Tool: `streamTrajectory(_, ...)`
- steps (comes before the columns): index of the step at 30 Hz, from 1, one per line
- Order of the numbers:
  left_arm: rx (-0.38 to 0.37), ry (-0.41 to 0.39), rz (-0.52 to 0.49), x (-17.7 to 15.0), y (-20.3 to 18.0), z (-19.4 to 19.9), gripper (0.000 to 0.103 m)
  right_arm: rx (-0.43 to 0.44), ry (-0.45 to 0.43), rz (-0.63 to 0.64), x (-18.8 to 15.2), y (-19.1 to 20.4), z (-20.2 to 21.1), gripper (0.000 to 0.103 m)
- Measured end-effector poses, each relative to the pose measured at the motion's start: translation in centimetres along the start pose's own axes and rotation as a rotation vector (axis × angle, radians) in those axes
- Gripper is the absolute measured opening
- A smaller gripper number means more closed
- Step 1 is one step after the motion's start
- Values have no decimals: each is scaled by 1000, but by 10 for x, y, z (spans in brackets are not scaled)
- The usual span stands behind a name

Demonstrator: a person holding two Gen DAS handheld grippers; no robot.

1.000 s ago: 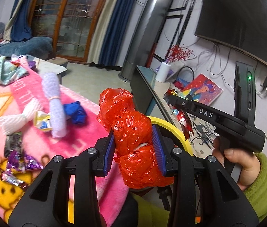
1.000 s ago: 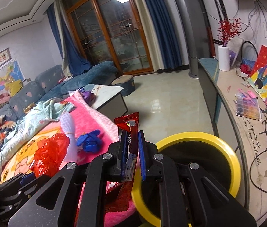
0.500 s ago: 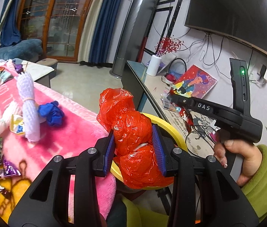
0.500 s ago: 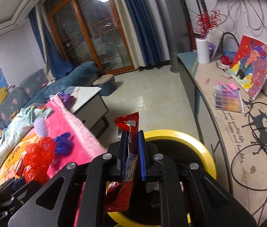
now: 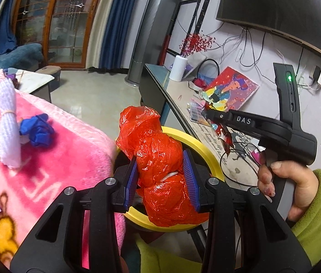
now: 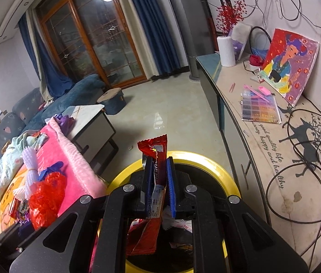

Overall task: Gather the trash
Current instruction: 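Carry the red bag and red wrapper over the bin with both tools, then open both tools to drop the red bag and wrapper into the bin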

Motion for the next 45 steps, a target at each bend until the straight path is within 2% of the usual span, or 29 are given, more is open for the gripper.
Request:
streamTrajectory(14, -16, 87, -4, -9, -5, -56, 31, -17, 45, -58, -6, -21, -21, 17)
streamTrajectory(17, -11, 101, -3, -11, -4, -62, 41, -16, 55, -76, -8, -25, -23, 22)
streamTrajectory(19, -13, 107, 4, -12, -4, -65, 49, -14, 56, -81, -8, -26, -24, 28)
streamTrajectory(21, -9, 108, 6, -12, -3, -66, 64, -17, 54, -84, -8, -27, -24, 33)
streamTrajectory(22, -10, 105, 10, -12, -2, -65, 66, -17, 53, -87, -8, -27, -24, 35)
streamTrajectory(24, -5, 98, 16, -11, 1, -63, 82, -21, 50, -87, -7, -28, -24, 39)
streamTrajectory(27, -1, 76, 33, -9, 6, -56, 92, -29, 35, -77, -5, -27, -21, 45)
streamTrajectory(34, 39, 11, 66, 0, 19, -30, 92, -52, -25, -18, -3, -10, -8, 65)
streamTrajectory(45, 120, -83, 99, 11, 42, 14, 92, -34, -77, 58, -4, 24, 9, 73)
Point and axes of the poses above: each gripper's, at about its wrist camera, not at the fingertips, and z roughly against the way its jaws point, y to its left, x to its top, the point moved 4 cm from there along -z, roughly the way its jaws point
